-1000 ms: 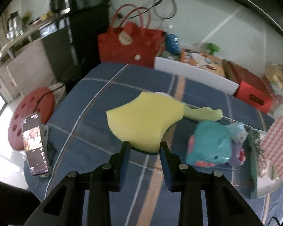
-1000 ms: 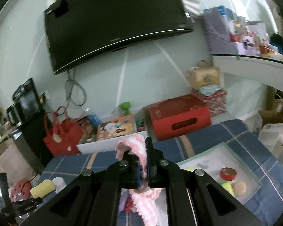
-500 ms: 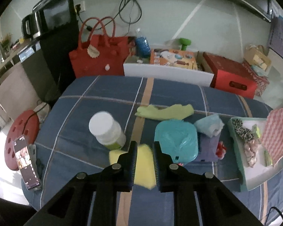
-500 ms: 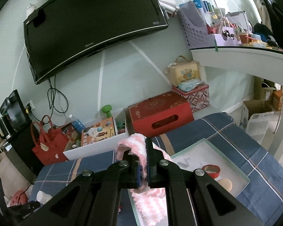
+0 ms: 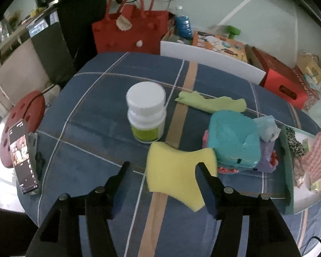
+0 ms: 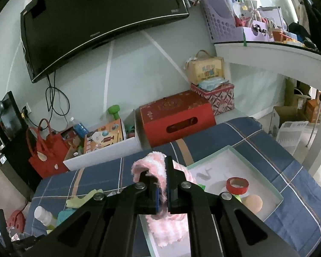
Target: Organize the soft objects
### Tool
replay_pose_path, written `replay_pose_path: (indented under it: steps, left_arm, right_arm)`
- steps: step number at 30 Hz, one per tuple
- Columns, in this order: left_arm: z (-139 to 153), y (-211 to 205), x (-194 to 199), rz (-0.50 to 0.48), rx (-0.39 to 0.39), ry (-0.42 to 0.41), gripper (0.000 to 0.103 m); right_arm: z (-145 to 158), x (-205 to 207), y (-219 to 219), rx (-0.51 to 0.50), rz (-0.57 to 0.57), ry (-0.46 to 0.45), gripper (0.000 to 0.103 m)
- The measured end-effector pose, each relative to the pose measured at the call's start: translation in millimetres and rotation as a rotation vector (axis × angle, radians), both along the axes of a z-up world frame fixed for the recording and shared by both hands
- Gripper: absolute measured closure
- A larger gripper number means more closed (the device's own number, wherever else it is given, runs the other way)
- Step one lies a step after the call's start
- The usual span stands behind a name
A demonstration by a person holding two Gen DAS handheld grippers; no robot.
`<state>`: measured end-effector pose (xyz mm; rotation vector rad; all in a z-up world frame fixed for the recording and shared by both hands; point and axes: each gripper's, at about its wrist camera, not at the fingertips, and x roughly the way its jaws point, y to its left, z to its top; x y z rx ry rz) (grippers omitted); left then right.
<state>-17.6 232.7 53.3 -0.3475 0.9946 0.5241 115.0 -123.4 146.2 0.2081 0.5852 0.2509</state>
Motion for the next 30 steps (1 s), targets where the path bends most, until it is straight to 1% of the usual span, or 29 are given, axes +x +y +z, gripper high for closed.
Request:
replay_pose_path:
  steps: [4, 6, 8, 12, 16, 18, 22, 25, 27, 30]
  left_arm:
    - [-4.3, -17.1, 10.8, -0.059, 0.029, 0.034, 0.036]
    - [-8.5, -25.3, 17.8, -0.080, 0.052, 0.058, 0.032]
    - [-12.8, -36.5, 24.1, -0.108, 0.088, 0.091, 0.030]
    - [-19.2, -52.8, 31.9, -0.163, 0.113, 0.116, 0.022]
    - [-29.4, -54.7, 35.9, -0.164, 0.170, 0.171, 0.018]
    - [-29.8, -52.8, 35.4, -0.164, 0.172, 0.171, 0.011]
    - [-29.4, -50.5, 29.3, -0.167, 0.175, 0.165, 0.007]
    - [-30.9, -51.5, 27.5, -0.181, 0.196, 0.173, 0.001]
    - [-34.3, -53.1, 28.1, -0.193, 0.219, 0.186, 0.000]
    - [-41.0, -56.0, 30.0, -0.223, 0.203, 0.204, 0.000]
  right_arm:
    - [-1.5, 1.7, 0.7, -0.001, 0.004, 0.011, 0.099]
    - [-2.9, 2.5, 0.5, 0.000, 0.006, 0.017, 0.099]
    - [-4.2, 3.5, -0.2, 0.002, 0.004, 0.024, 0.099]
    - [-6.5, 5.3, -2.0, 0.012, 0.005, 0.037, 0.099]
    - [-8.4, 7.2, -4.2, 0.016, 0.004, 0.049, 0.099]
    - [-9.4, 8.0, -5.9, 0.023, 0.000, 0.054, 0.099]
    - [-12.0, 9.7, -7.4, 0.029, -0.001, 0.066, 0.099]
    - [-12.4, 10.6, -7.2, 0.033, 0.001, 0.071, 0.099]
    - [-12.1, 10.7, -6.4, 0.030, 0.003, 0.070, 0.099]
    - [-12.5, 11.1, -6.5, 0.030, 0.003, 0.072, 0.099]
